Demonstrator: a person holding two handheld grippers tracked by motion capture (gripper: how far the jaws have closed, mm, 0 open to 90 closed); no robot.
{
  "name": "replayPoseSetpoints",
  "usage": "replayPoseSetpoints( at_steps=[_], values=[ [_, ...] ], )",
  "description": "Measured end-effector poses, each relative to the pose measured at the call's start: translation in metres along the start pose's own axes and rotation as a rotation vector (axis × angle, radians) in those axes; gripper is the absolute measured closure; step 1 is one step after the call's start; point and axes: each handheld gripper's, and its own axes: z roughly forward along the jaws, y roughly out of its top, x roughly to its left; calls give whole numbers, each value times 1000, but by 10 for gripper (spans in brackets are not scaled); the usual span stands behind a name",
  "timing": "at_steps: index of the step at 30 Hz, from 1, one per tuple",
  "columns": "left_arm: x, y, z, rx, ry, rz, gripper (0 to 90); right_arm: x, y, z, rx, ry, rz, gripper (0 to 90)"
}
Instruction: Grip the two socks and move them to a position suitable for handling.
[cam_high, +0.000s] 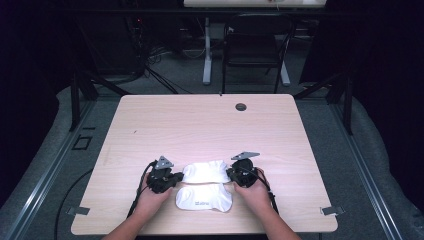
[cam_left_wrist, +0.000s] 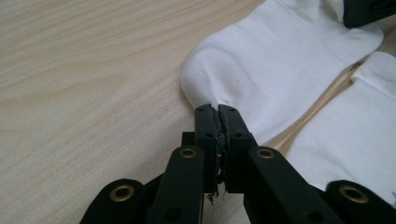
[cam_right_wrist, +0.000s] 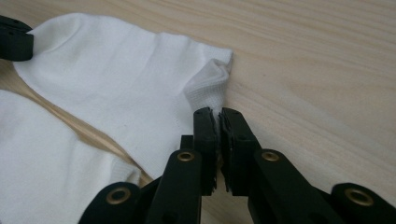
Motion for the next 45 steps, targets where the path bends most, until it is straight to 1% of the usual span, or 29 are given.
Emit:
replayPoseSetpoints(
  at_steps=[2,4,5,6,7,11,13,15,17,18,19,22,24,25,27,29,32,34,37,40,42,45],
  values=[
    [0,0,0,0,-1,-2,875,-2,-1,-1,2,-7,1,823],
    [0,0,0,-1,-1,-3,875,-4,-1,-2,-1,-4,17,817],
    [0,0,0,-1,-1,-3,875,-6,-1,-3,1,-8,17,813],
    [0,0,0,-1,0,-3,875,-7,-1,-4,-2,-16,18,811],
    [0,0,0,-4,1,-3,875,-7,-1,-4,-10,-11,32,807],
    [1,0,0,-3,0,-7,873,-11,-1,-8,-21,-26,43,782],
    [1,0,0,-5,1,-16,873,-13,-1,-10,-27,-30,53,753],
    [2,0,-1,-4,-3,-12,872,-14,-1,-12,-30,-33,55,739],
    [2,0,-2,-5,-5,-15,870,-14,-1,-13,-39,-36,51,716],
    [2,1,-2,-9,-6,-16,867,-14,-1,-14,-38,-42,41,706],
    [2,1,-3,-12,-13,-26,856,-14,-1,-15,-37,-39,40,693],
    [2,3,-7,-21,-13,-22,835,-14,1,-19,-39,-50,23,671],
    [2,4,-10,-34,-14,-26,816,-14,2,-22,-44,-50,22,658],
    [2,4,-11,-36,-9,-17,816,-15,2,-23,-51,-52,25,650],
    [2,5,-14,-35,-11,-14,815,-15,3,-25,-58,-45,32,649],
    [3,6,-15,-42,-16,-26,788,-15,3,-26,-53,-48,25,645],
    [3,7,-15,-44,-7,-28,773,-14,3,-27,-52,-48,23,641],
    [4,7,-15,-42,-6,-16,759,-14,3,-29,-49,-48,21,641],
    [4,7,-16,-45,-9,-25,736,-14,1,-31,-50,-50,11,640],
    [5,7,-15,-49,-6,-34,713,-16,0,-33,-53,-51,16,637],
    [6,7,-14,-47,-4,-30,705,-17,-1,-33,-65,-47,25,634],
    [6,8,-13,-53,-5,-41,692,-18,-2,-32,-59,-45,34,631]
  ],
)
